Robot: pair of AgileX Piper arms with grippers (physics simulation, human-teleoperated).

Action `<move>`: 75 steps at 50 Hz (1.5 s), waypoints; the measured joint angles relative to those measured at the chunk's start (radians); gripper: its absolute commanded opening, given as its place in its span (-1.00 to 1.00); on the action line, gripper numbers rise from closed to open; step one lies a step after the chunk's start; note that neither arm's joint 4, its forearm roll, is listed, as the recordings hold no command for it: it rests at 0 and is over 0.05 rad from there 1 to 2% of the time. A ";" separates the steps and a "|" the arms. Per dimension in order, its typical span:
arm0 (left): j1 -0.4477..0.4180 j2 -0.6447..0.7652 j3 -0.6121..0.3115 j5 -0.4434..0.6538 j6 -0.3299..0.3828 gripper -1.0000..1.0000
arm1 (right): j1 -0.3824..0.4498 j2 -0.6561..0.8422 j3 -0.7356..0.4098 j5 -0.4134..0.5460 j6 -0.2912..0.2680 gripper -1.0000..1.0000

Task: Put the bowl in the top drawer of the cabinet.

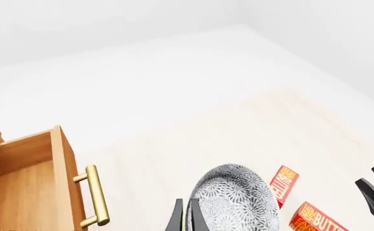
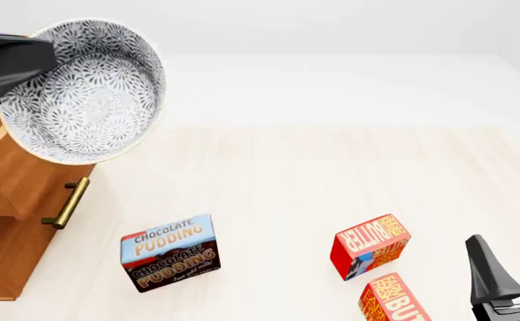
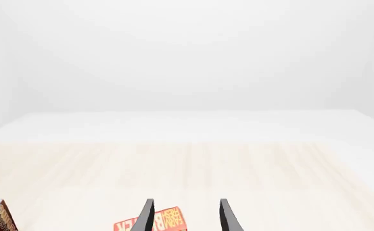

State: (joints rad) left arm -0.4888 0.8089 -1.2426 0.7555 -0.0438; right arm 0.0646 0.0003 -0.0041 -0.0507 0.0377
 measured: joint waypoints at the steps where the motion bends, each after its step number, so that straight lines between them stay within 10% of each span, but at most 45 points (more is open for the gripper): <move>1: 0.005 -0.002 -0.006 0.004 0.002 -1.00 | 0.000 0.000 0.000 0.000 0.000 1.00; 75: 0.320 -0.053 -0.211 0.091 -0.010 -1.00 | -0.009 0.000 0.000 -0.026 -0.006 1.00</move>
State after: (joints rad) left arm -0.1684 0.7560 -1.4539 0.8470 -0.0537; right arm 0.0555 0.0002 -0.0046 -0.0766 0.0313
